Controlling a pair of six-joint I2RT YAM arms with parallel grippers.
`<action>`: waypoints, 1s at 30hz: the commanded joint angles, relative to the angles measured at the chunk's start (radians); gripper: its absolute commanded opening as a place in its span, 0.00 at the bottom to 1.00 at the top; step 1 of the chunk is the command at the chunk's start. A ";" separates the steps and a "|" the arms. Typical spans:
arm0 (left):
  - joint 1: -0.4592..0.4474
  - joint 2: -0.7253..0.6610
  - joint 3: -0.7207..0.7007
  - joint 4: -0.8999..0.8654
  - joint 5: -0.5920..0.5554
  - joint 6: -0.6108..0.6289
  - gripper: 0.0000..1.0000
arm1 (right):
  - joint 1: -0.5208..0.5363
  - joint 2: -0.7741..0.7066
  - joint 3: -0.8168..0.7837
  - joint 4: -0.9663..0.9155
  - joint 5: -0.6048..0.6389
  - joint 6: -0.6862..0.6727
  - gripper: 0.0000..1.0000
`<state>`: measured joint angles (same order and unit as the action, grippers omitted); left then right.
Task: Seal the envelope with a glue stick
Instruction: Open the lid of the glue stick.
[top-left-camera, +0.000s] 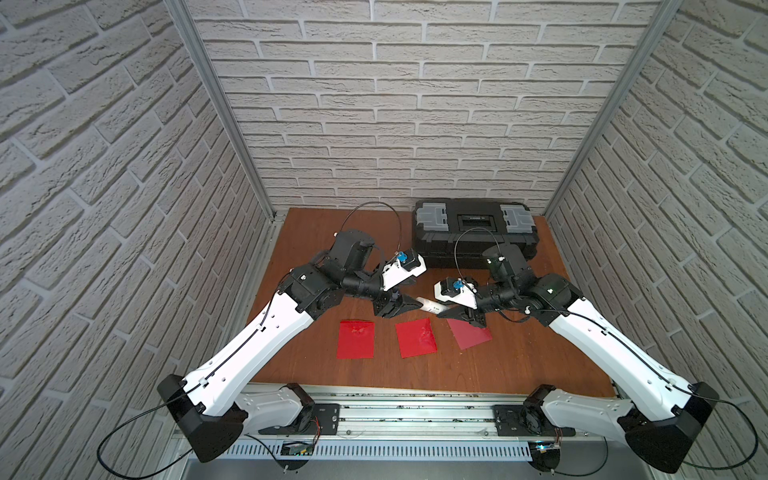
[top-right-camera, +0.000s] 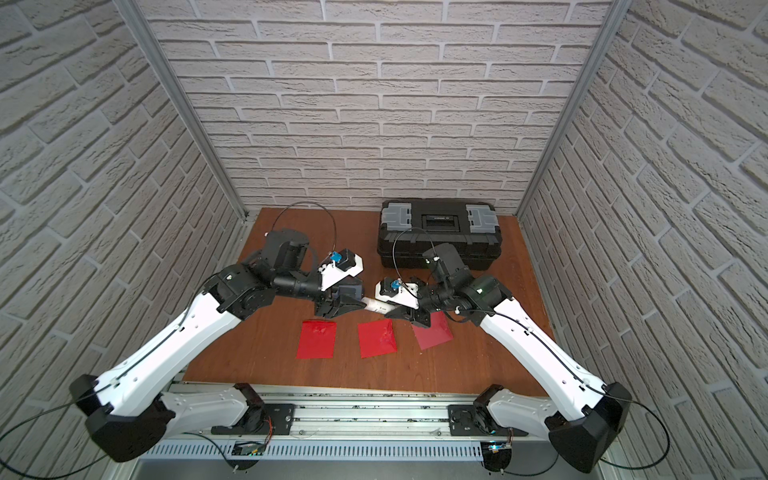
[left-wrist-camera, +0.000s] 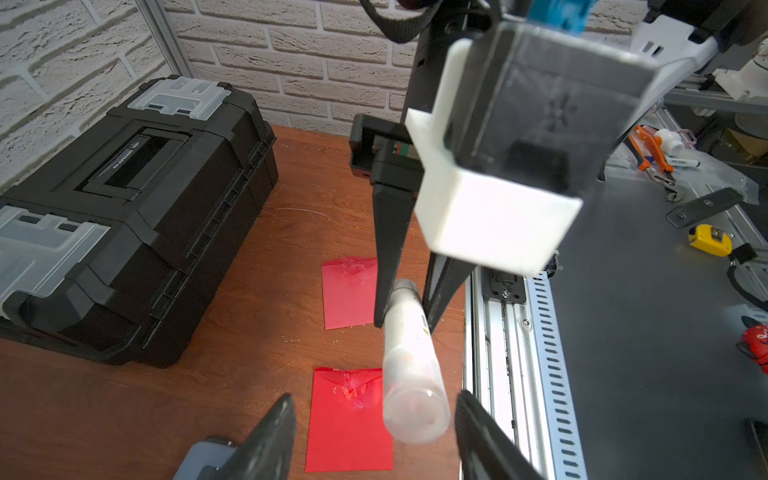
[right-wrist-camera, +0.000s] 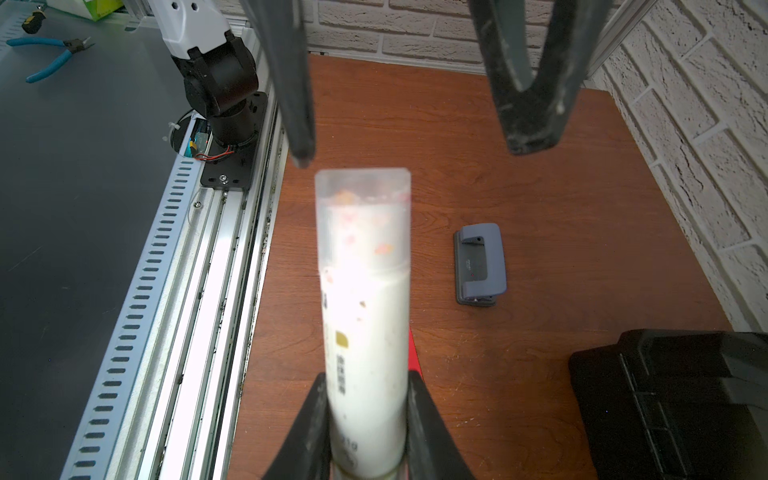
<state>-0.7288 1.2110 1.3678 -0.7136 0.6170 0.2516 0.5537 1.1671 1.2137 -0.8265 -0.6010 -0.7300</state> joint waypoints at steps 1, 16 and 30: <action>-0.008 0.013 0.019 -0.012 0.030 0.011 0.58 | 0.011 -0.005 0.027 0.018 -0.011 0.007 0.02; -0.022 0.036 0.006 -0.013 0.058 0.003 0.50 | 0.017 0.014 0.041 0.036 -0.008 0.026 0.03; -0.022 0.041 0.012 -0.018 0.050 0.010 0.31 | 0.021 0.020 0.046 0.034 0.001 0.044 0.03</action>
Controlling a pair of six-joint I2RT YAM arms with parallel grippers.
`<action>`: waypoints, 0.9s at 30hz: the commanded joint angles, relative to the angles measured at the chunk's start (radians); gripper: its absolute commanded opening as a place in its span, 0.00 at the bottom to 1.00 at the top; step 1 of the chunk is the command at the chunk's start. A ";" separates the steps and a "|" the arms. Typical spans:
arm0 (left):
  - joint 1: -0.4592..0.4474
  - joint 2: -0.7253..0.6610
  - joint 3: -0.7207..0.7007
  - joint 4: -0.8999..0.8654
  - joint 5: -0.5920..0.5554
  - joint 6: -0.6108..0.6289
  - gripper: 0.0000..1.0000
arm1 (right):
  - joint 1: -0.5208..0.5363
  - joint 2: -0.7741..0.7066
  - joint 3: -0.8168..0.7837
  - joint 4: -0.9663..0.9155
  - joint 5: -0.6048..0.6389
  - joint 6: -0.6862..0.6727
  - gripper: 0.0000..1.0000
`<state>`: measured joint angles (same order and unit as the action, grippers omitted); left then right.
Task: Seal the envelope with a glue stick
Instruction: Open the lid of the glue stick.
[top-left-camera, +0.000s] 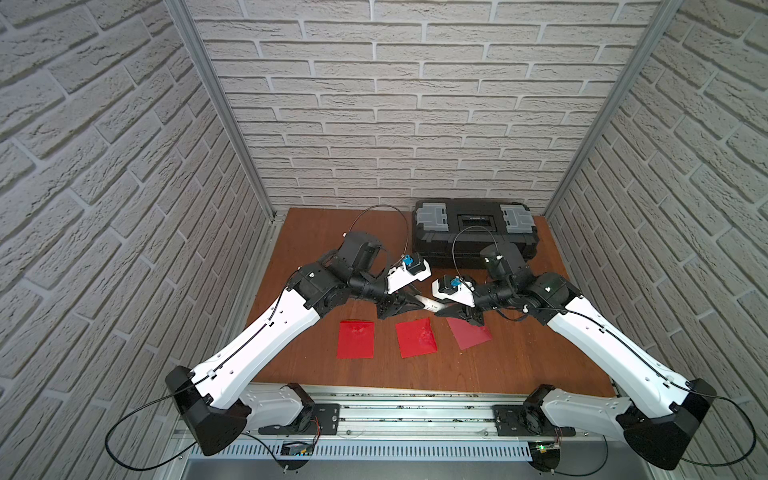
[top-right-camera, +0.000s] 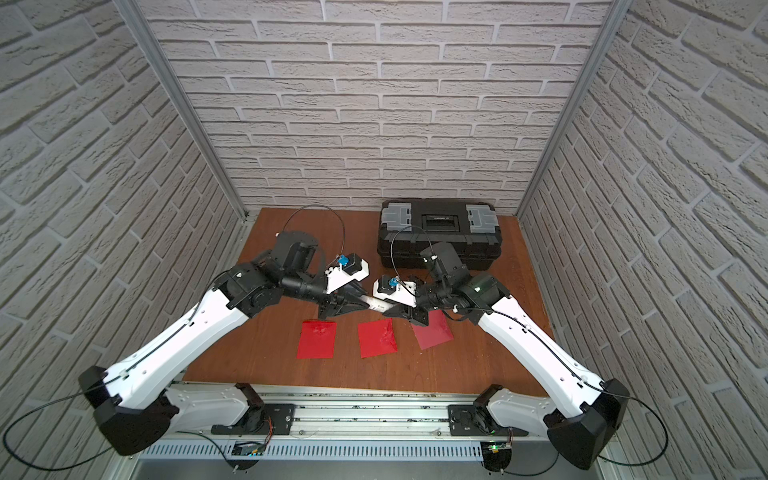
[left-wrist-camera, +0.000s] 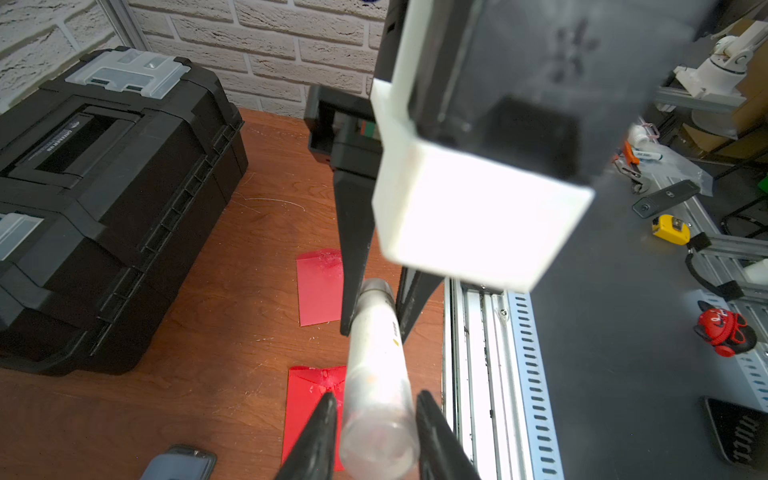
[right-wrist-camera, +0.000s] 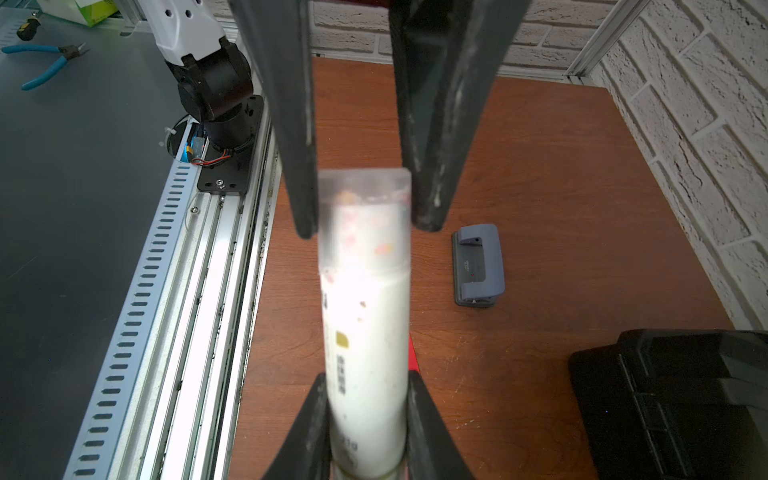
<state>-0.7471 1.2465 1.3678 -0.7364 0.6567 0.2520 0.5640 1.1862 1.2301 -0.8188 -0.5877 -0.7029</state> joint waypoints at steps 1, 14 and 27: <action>-0.003 0.007 0.011 0.005 0.011 0.009 0.30 | 0.011 0.002 0.029 0.026 -0.012 0.017 0.03; -0.004 0.007 0.010 -0.001 0.009 0.012 0.33 | 0.014 -0.005 0.032 0.039 0.002 0.033 0.03; -0.004 0.007 0.007 -0.001 0.011 0.014 0.34 | 0.014 -0.006 0.034 0.046 0.012 0.039 0.03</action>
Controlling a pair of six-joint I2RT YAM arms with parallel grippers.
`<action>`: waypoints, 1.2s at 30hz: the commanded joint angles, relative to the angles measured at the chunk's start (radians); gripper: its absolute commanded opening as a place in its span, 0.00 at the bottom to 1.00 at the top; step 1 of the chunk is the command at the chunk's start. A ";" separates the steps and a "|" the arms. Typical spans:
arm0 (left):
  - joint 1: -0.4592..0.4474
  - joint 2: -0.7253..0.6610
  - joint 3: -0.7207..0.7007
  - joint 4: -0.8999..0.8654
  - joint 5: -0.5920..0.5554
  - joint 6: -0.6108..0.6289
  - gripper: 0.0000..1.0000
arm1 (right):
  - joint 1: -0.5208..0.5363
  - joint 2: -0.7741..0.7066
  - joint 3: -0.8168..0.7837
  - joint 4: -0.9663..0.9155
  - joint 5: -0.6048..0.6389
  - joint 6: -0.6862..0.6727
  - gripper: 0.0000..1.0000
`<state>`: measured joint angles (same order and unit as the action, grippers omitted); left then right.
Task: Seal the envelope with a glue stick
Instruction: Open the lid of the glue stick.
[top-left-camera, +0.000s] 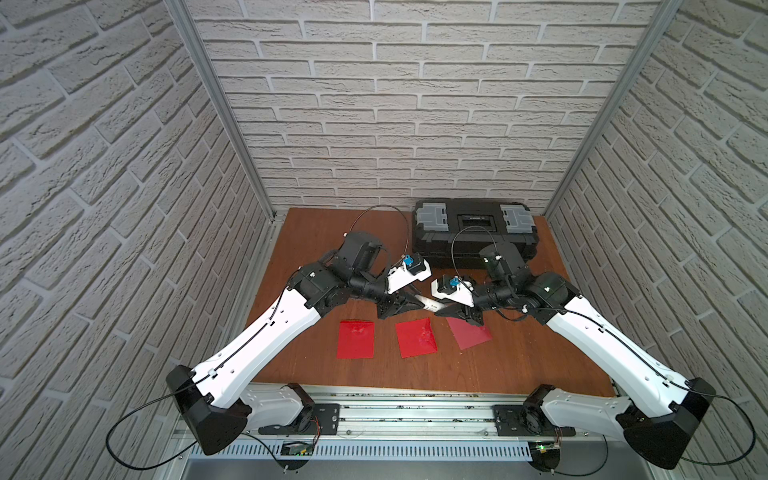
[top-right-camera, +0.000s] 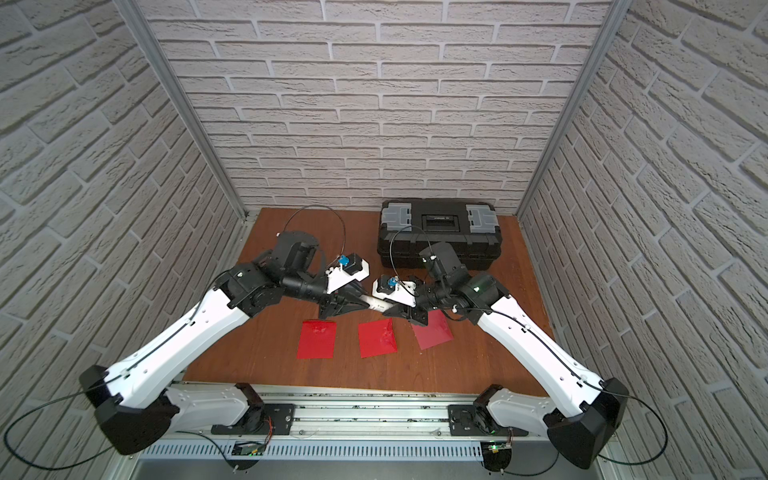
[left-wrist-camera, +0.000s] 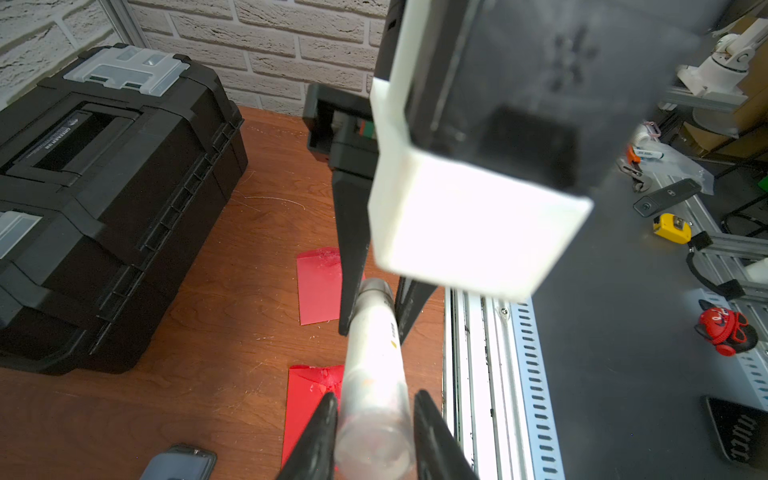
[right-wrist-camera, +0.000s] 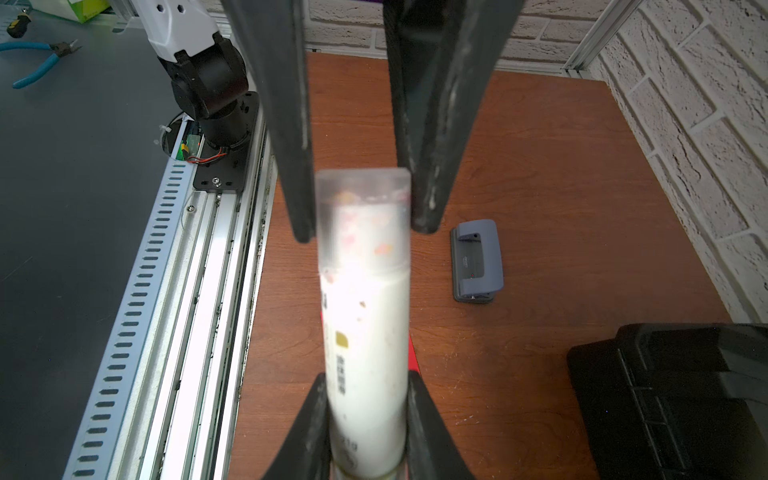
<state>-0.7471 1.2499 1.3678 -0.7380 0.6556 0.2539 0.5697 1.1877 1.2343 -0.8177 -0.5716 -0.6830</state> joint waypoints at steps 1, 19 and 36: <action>-0.004 0.005 0.007 0.001 0.013 0.013 0.34 | 0.009 -0.007 0.029 0.045 -0.004 0.019 0.03; -0.003 -0.002 -0.004 0.020 0.015 -0.010 0.16 | 0.010 -0.024 0.003 0.080 0.046 0.022 0.03; 0.016 -0.022 -0.039 0.136 -0.015 -0.423 0.03 | 0.016 -0.100 -0.084 0.203 0.292 -0.030 0.03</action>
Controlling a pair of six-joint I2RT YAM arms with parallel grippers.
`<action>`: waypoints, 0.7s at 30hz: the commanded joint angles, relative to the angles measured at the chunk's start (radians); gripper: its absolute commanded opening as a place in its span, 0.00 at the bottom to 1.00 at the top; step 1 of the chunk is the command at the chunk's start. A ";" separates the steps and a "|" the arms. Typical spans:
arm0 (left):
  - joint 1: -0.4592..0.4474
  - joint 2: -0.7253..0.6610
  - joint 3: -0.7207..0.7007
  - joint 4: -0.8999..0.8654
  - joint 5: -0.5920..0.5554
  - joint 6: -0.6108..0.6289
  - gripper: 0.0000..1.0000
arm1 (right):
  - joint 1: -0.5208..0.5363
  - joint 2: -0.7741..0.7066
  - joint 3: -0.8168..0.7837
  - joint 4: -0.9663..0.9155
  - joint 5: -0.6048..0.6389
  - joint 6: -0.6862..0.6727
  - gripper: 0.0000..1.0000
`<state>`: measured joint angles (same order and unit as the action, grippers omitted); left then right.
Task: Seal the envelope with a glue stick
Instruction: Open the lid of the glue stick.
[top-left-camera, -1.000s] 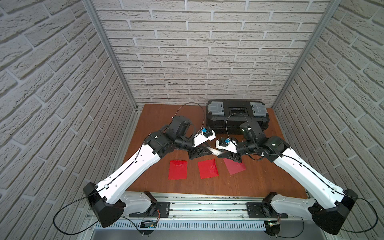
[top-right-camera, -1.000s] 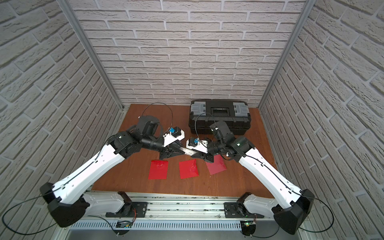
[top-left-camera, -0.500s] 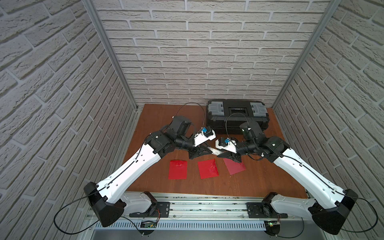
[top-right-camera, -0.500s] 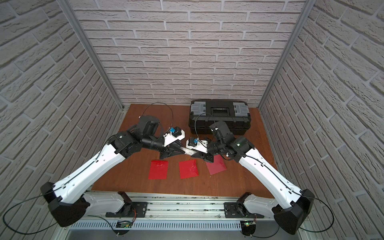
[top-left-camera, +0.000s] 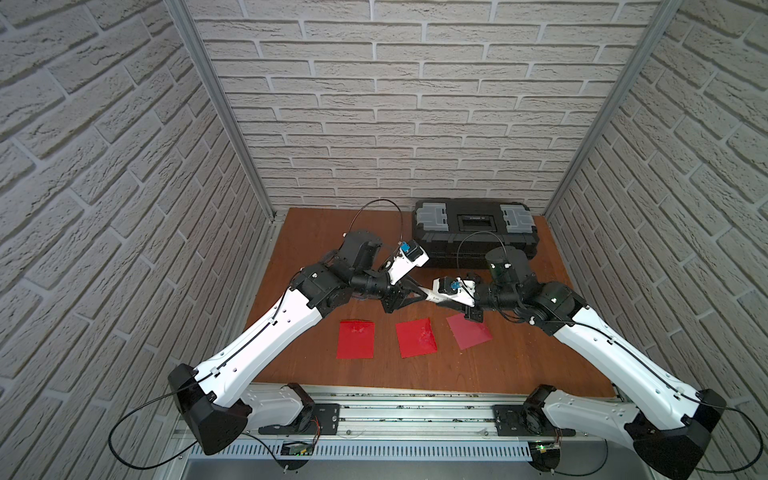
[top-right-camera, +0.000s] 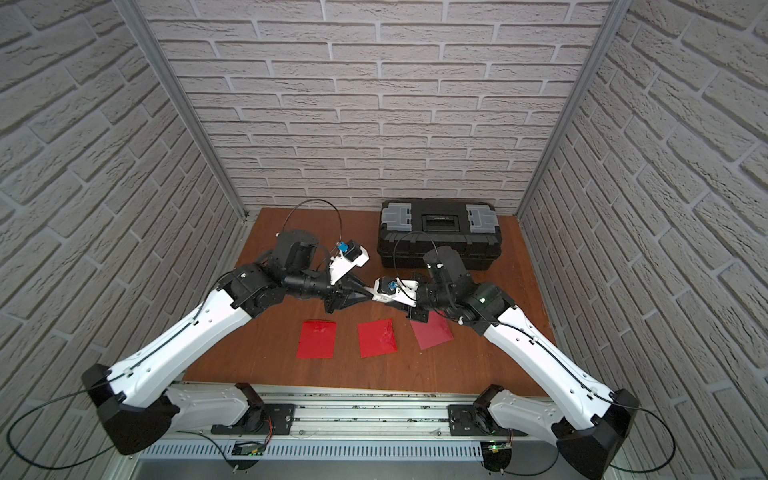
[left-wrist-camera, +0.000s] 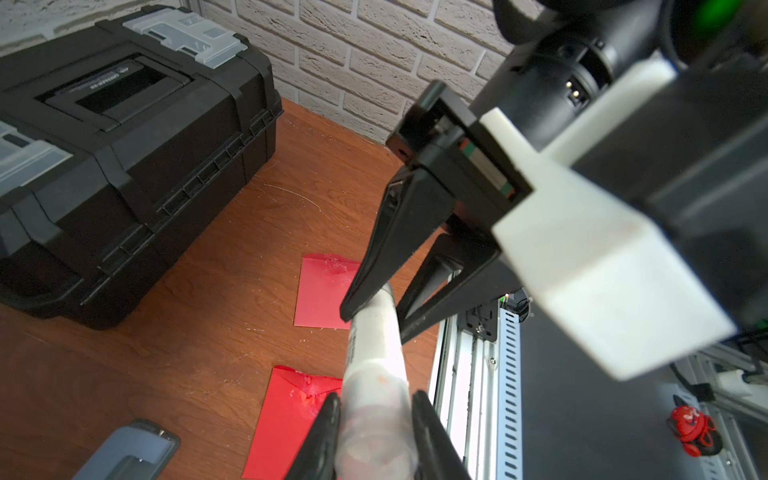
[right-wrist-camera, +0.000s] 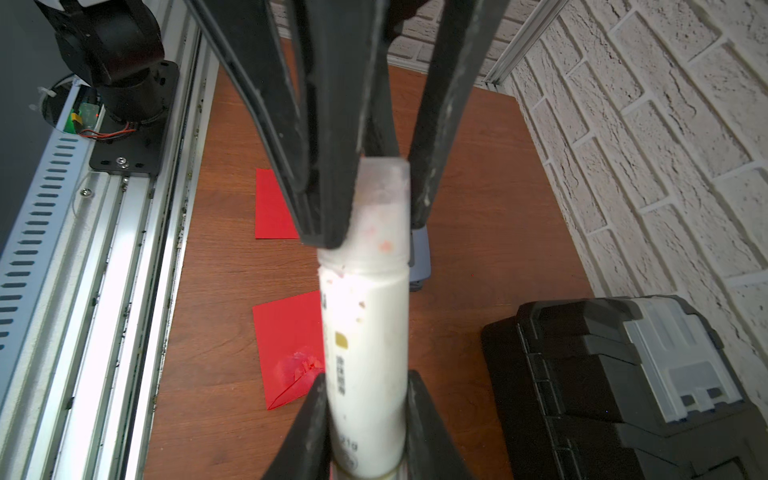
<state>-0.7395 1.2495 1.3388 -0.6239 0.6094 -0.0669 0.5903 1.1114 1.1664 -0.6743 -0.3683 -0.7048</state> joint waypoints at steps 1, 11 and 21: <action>0.011 -0.026 -0.010 0.028 0.036 -0.121 0.03 | -0.003 -0.025 -0.016 0.059 0.096 -0.011 0.03; 0.077 -0.035 0.006 0.023 0.063 -0.225 0.02 | 0.002 -0.026 -0.017 0.050 0.140 -0.023 0.03; 0.131 -0.038 0.014 -0.058 -0.033 -0.192 0.03 | 0.008 -0.022 -0.019 0.042 0.203 0.000 0.03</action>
<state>-0.6220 1.2247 1.3392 -0.6426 0.6285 -0.2806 0.5976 1.1030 1.1542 -0.6472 -0.2008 -0.7185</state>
